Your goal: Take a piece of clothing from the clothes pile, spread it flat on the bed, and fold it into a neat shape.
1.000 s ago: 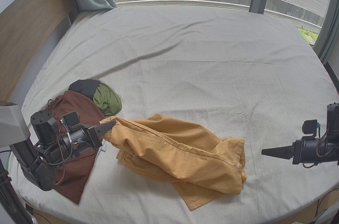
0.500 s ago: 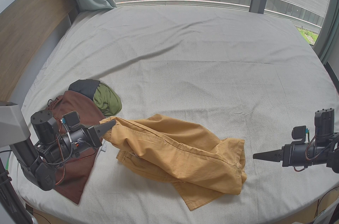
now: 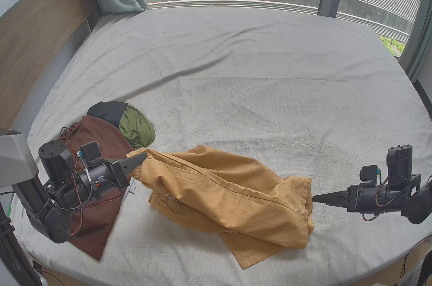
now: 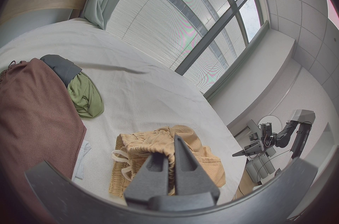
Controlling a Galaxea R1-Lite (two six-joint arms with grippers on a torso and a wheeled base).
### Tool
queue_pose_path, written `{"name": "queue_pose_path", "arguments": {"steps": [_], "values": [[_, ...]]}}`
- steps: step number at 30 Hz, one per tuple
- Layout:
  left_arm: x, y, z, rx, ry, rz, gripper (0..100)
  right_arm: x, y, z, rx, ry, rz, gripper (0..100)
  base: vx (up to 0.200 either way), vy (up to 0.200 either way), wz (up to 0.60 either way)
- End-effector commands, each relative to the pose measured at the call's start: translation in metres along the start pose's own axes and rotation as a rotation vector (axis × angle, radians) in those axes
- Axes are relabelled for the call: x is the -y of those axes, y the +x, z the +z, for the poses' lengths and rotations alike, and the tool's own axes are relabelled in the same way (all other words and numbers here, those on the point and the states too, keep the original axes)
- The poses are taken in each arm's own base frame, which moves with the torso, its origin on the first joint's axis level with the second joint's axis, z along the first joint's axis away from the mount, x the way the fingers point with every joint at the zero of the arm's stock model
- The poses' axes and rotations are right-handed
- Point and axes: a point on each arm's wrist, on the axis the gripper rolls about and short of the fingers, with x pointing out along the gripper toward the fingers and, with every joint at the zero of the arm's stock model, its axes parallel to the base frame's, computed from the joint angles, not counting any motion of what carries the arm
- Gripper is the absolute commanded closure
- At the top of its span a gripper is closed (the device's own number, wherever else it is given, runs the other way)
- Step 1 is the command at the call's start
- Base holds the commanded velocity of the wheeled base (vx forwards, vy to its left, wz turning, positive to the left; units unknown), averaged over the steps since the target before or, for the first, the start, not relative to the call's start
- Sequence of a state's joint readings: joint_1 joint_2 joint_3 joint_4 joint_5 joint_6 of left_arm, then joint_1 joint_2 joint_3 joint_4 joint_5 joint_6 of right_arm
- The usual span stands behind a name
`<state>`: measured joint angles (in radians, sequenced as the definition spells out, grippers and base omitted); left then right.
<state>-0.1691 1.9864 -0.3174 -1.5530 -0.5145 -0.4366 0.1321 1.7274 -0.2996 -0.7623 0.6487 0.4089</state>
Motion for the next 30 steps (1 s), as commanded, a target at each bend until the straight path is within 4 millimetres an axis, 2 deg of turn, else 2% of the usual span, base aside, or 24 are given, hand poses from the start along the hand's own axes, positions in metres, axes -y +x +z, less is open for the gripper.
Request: {"name": "queue_pose_path", "arguments": {"steps": [1, 18, 30], "values": [[0.0, 0.0, 0.0, 0.0, 0.005, 0.001, 100, 0.012, 0.013, -0.007, -0.051, 0.053, -0.006, 0, 0.0, 0.0, 0.0], [0.0, 0.0, -0.001, -0.002, 0.008, 0.0, 100, 0.038, 0.041, -0.017, -0.087, 0.081, -0.018, 0, 0.0, 0.0, 0.0], [0.0, 0.0, -0.001, -0.002, 0.008, 0.0, 100, 0.039, 0.066, -0.022, -0.049, 0.139, 0.04, 0, 0.0, 0.0, 0.0]]}}
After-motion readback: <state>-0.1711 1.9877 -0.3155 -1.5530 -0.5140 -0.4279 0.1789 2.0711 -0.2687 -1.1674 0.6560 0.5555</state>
